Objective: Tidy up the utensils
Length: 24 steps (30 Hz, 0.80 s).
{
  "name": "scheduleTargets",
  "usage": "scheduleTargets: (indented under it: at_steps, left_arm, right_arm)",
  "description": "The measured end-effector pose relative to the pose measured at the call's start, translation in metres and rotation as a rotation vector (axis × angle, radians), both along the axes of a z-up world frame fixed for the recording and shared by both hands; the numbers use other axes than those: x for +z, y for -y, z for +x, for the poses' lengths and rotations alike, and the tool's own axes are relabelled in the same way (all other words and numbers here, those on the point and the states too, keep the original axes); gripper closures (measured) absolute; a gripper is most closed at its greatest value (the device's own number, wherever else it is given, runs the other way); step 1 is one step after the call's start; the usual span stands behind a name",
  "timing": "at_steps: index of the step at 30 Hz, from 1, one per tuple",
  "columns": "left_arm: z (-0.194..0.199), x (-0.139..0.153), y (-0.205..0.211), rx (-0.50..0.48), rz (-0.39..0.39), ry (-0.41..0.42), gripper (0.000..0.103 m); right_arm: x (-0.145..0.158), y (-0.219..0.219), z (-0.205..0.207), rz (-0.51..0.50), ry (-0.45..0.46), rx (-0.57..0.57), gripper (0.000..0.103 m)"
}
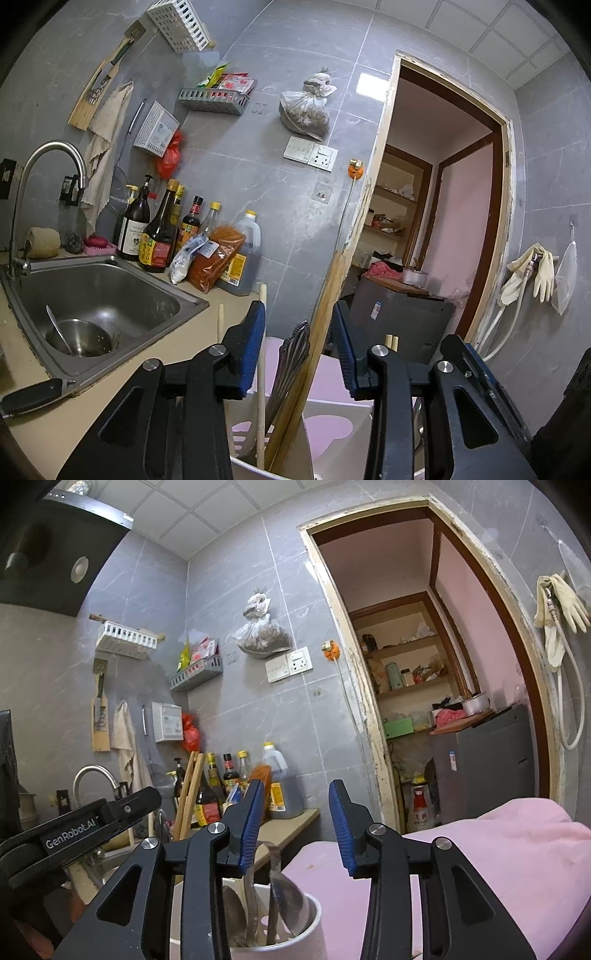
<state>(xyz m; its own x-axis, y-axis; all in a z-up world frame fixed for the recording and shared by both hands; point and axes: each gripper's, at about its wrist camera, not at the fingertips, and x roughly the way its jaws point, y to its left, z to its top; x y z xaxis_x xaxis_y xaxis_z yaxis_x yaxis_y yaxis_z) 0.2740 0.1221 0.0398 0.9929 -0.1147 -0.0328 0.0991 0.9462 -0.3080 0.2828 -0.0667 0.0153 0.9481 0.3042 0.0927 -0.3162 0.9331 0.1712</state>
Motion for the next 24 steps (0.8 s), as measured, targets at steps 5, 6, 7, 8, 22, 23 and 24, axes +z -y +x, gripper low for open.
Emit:
scheduleTargets:
  at_steps: [5,6,7,8,22,23,24]
  left_arm:
    - [-0.002,0.004,0.0,0.006,0.006,0.01,0.061]
    - [-0.002,0.004,0.0,0.007,0.006,0.007,0.059]
    - [-0.002,0.004,0.0,0.006,0.005,0.006,0.058]
    - [-0.002,0.004,0.0,0.004,0.005,0.004,0.058]
    - [-0.008,0.008,0.018,-0.053,0.039,-0.021,0.024]
    - [-0.01,0.008,0.02,-0.06,0.047,-0.023,0.023]
    - [-0.012,0.008,0.022,-0.064,0.054,-0.026,0.02]
  right_arm:
    - [0.007,0.005,-0.003,-0.014,-0.003,-0.03,0.06]
    - [0.009,0.007,-0.003,-0.018,-0.006,-0.034,0.059]
    - [0.01,0.009,-0.004,-0.027,-0.008,-0.042,0.059]
    - [0.012,0.011,-0.005,-0.034,-0.008,-0.048,0.059]
    - [0.024,0.047,-0.034,-0.093,-0.021,-0.124,0.038]
    - [0.025,0.049,-0.036,-0.093,-0.022,-0.123,0.036]
    - [0.025,0.052,-0.039,-0.094,-0.024,-0.125,0.034]
